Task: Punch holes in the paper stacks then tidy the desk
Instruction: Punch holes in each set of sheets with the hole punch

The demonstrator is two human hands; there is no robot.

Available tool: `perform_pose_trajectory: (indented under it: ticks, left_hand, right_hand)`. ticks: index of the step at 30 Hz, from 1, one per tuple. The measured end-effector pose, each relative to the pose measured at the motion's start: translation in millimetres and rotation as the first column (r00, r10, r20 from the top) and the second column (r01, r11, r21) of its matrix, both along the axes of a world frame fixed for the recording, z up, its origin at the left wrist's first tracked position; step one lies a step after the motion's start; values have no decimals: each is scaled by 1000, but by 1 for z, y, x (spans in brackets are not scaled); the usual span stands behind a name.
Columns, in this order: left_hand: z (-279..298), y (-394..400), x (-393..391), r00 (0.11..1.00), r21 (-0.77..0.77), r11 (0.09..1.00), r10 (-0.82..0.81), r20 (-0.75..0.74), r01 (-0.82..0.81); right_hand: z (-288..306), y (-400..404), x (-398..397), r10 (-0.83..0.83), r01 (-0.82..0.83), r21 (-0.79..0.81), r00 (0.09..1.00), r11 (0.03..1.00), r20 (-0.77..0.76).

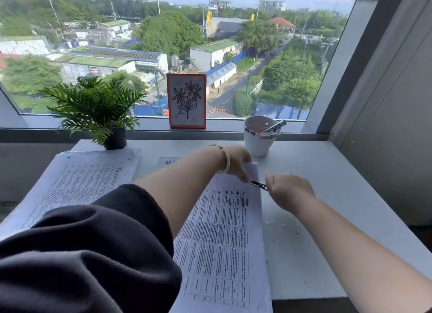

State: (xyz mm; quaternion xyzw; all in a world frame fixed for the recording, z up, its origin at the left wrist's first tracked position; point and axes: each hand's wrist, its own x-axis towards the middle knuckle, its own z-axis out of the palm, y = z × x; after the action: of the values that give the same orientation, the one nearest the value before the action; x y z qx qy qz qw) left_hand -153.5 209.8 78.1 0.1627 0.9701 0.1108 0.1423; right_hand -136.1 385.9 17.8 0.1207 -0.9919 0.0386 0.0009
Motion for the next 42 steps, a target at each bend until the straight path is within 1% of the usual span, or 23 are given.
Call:
perform_pose_trajectory:
  ticks: [4, 8, 11, 13, 17, 20, 23, 29, 33, 35, 36, 37, 38, 39, 40, 41, 42]
  left_hand:
    - [-12, 9, -5, 999, -2, 1000, -19, -44, 19]
    - [-18, 7, -5, 989, -21, 999, -34, -141, 31]
    - [-17, 2, -5, 975, -26, 999, -42, -217, 37]
    - [-17, -3, -5, 971, -23, 999, -31, -236, 26]
    - [-16, -17, -9, 973, -8, 1000, 17, -231, -20]
    - [-11, -24, -9, 970, -4, 999, 30, -242, -32]
    - [-7, -28, -8, 970, 16, 999, 45, -239, -42]
    - [-3, -33, -8, 980, 83, 995, 75, -186, -61]
    - [1, -38, -5, 984, 136, 987, 103, -145, -83]
    - [3, -37, -2, 987, 136, 989, 82, -140, -63]
    - [4, -35, 0, 986, 103, 993, 70, -154, -55]
    - [4, -32, 3, 978, 31, 999, 49, -201, -44]
    - [2, -27, 6, 966, -86, 996, -6, -260, -17]
    - [-1, -22, 10, 939, -218, 975, -108, -327, 36]
    - [-3, -13, 15, 902, -354, 929, -239, -359, 106]
    - [-6, -3, 22, 865, -473, 862, -370, -339, 183]
    - [-10, 7, 26, 840, -554, 791, -468, -273, 261]
  right_hand:
    - [-6, 4, 1, 21, -21, 3, 1000, 1000, 10]
    - [-7, 1, 3, -1, 2, -53, 1000, 999, 15]
    - [-6, -7, 0, -7, 11, -55, 998, 998, 70]
    - [-4, -11, -2, 0, 6, -39, 991, 999, 133]
    - [-2, -8, 5, 27, -17, -39, 965, 999, 261]
    - [-1, -5, 15, 47, -31, -56, 952, 998, 302]
    - [0, -5, 23, 62, -51, -43, 951, 998, 302]
    - [0, -9, 33, 119, -137, 46, 953, 989, 277]
    - [-4, -9, 36, 134, -162, 118, 967, 980, 217]
    - [-6, -9, 37, 144, -176, 153, 968, 972, 204]
    - [-6, -9, 38, 146, -182, 172, 968, 968, 203]
    - [-5, -10, 39, 151, -190, 192, 968, 963, 201]
    - [-4, -10, 41, 158, -198, 207, 968, 958, 195]
    - [-3, -10, 42, 158, -196, 215, 970, 957, 185]
    - [-3, -9, 43, 151, -186, 218, 974, 958, 169]
    - [-3, -7, 44, 142, -172, 219, 979, 960, 145]
    - [-4, -5, 45, 139, -161, 219, 984, 962, 112]
